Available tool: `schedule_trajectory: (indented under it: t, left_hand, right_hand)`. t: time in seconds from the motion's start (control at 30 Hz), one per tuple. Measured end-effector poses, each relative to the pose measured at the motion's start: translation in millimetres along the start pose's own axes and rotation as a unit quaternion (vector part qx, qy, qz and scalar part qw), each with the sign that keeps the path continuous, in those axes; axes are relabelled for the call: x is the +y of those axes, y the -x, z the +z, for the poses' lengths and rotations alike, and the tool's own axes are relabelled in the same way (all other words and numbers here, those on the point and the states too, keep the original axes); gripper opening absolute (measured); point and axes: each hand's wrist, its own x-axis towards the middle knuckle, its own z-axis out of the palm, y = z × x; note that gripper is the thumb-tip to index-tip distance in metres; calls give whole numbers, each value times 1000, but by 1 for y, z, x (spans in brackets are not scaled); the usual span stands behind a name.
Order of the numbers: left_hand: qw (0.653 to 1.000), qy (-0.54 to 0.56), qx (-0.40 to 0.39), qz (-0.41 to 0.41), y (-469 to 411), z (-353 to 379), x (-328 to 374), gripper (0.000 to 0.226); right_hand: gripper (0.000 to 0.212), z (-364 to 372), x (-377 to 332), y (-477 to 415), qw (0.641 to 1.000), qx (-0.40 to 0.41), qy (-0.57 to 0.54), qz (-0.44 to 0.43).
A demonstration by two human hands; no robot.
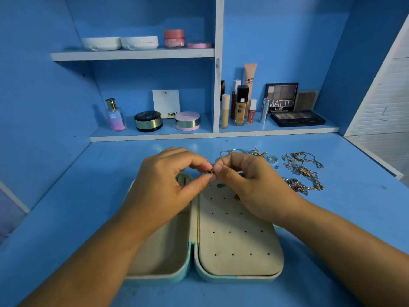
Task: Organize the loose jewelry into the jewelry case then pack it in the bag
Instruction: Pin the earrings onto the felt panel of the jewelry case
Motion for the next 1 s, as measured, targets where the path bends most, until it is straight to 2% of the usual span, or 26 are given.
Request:
schedule_trajectory:
  t: [0.17, 0.2, 0.27, 0.33, 0.4, 0.43, 0.5, 0.57, 0.8, 0.93, 1.0]
  left_hand:
    - [998, 43, -27, -27, 1, 1, 1, 11]
    - [997, 52, -37, -41, 2, 0, 1, 10]
    - [994, 59, -59, -72, 4, 0, -1, 12]
    - [990, 55, -86, -99, 6, 1, -4, 21]
    - [987, 54, -110, -107, 7, 1, -5, 25]
    - [985, 60, -119, -107, 8, 1, -5, 25]
    - [982, 77, -137, -105, 8, 2, -4, 19]
    - [980, 84, -149, -100, 7, 2, -3, 12]
    - [978, 78, -156, -112, 7, 3, -1, 13]
    - [978, 72, -156, -116, 6, 2, 1, 13]
    - [978, 70, -157, -121, 6, 2, 1, 13]
  right_hand:
    - [13, -9, 0, -1, 999, -36, 35, 18]
    - [10, -17, 1, -2, 997, -34, 65, 19]
    - [9, -38, 8, -4, 986, 21, 166, 10]
    - [13, -63, 20, -6, 944, 71, 322, 20]
    - [16, -83, 35, -9, 889, 68, 444, 83]
    - [16, -89, 41, -10, 872, 54, 472, 116]
    - [16, -91, 49, -13, 866, 26, 479, 142]
    - [15, -87, 50, -14, 874, 17, 467, 130]
    - [16, -75, 48, -22, 874, 37, 465, 138]
    - [19, -73, 46, -22, 857, 15, 496, 139]
    - [14, -72, 43, -18, 883, 44, 454, 107]
